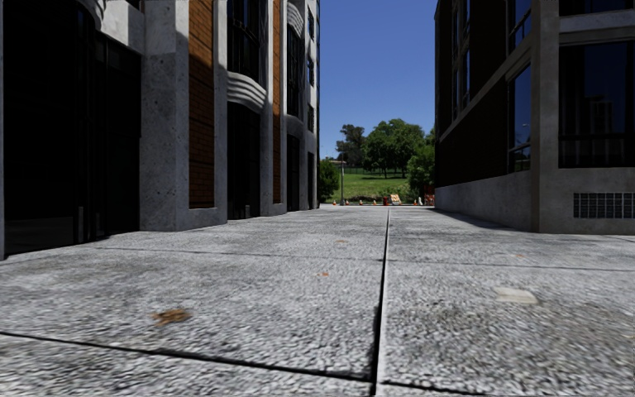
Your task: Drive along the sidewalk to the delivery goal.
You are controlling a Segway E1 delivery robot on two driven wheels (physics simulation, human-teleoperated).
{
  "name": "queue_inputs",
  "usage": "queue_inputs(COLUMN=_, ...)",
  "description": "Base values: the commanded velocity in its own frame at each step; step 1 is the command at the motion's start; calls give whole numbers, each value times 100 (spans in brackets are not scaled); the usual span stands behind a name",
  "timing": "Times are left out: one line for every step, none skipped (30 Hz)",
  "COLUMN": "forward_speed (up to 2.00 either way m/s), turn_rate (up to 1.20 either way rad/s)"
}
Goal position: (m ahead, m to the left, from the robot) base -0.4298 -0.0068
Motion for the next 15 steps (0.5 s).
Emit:
queue_inputs(forward_speed=0, turn_rate=0)
queue_inputs(forward_speed=0, turn_rate=0)
queue_inputs(forward_speed=0, turn_rate=0)
queue_inputs(forward_speed=0, turn_rate=0)
queue_inputs(forward_speed=0, turn_rate=0)
queue_inputs(forward_speed=0, turn_rate=0)
queue_inputs(forward_speed=0, turn_rate=0)
queue_inputs(forward_speed=0, turn_rate=0)
queue_inputs(forward_speed=0, turn_rate=0)
queue_inputs(forward_speed=0, turn_rate=0)
queue_inputs(forward_speed=0, turn_rate=0)
queue_inputs(forward_speed=0, turn_rate=0)
queue_inputs(forward_speed=0, turn_rate=0)
queue_inputs(forward_speed=0, turn_rate=0)
queue_inputs(forward_speed=0, turn_rate=0)
